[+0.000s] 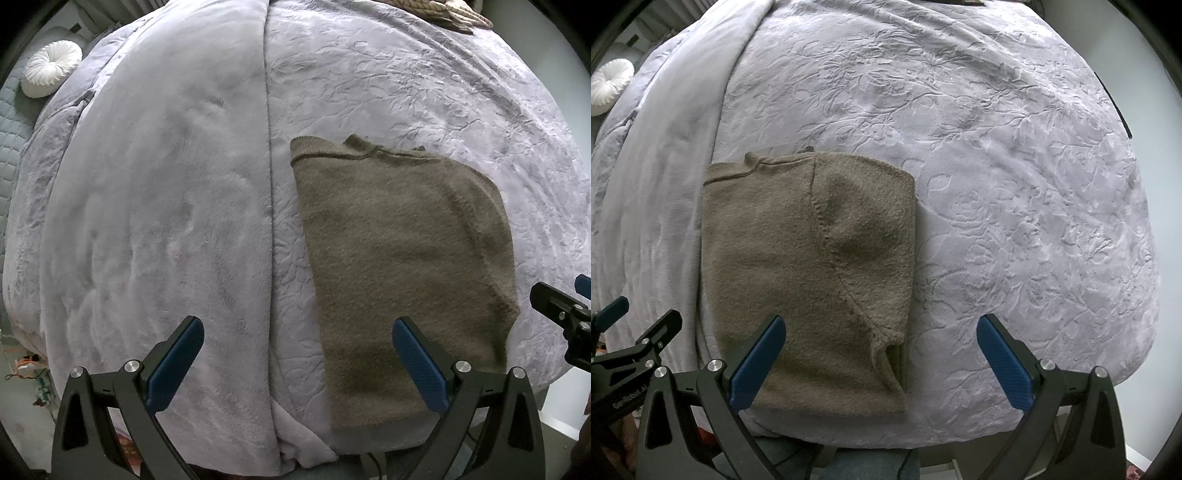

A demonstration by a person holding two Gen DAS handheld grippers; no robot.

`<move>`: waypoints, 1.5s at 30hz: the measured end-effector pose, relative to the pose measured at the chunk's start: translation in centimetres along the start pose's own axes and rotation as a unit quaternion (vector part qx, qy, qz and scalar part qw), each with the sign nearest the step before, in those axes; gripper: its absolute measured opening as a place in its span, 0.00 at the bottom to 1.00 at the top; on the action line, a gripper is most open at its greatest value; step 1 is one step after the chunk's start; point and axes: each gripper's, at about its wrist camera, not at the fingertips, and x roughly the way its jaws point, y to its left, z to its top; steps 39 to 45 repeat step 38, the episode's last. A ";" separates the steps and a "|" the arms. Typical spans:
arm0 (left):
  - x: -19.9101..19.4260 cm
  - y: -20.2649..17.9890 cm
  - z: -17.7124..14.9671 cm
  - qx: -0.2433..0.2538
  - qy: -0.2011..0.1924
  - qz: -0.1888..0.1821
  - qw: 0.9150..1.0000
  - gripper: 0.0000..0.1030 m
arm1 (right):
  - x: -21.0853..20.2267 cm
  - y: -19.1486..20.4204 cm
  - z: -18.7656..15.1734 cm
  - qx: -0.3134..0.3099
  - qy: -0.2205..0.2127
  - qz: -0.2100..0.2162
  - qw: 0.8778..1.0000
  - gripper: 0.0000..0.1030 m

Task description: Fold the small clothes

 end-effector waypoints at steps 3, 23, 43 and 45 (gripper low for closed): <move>0.0 0.0 0.0 0.002 -0.001 0.001 1.000 0.99 | 0.0 0.0 0.0 0.001 0.000 0.000 1.000 1.00; -0.3 -0.3 -0.5 0.009 -0.004 0.001 1.000 0.99 | 0.0 0.1 0.0 -0.001 -0.001 0.000 1.000 1.00; -0.6 -0.4 -0.5 0.023 -0.026 0.016 0.999 0.99 | 0.1 0.5 -0.3 0.000 0.001 -0.004 1.000 1.00; -0.6 -0.4 -0.5 0.023 -0.026 0.016 0.999 0.99 | 0.1 0.5 -0.3 0.000 0.001 -0.004 1.000 1.00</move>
